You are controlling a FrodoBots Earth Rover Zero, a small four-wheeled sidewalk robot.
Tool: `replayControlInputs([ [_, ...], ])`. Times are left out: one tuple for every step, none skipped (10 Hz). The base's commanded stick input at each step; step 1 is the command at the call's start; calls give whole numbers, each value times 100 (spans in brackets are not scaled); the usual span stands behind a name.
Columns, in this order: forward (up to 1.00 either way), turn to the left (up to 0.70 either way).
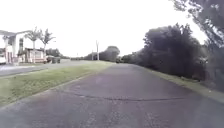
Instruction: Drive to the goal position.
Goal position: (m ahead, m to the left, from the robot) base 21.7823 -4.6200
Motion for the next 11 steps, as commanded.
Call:
replayControlInputs([
  [6,0],
  [5,0],
  [5,0],
  [6,0],
  [6,0],
  [6,0],
  [5,0],
  [5,0],
  [6,0],
  [5,0],
  [6,0],
])
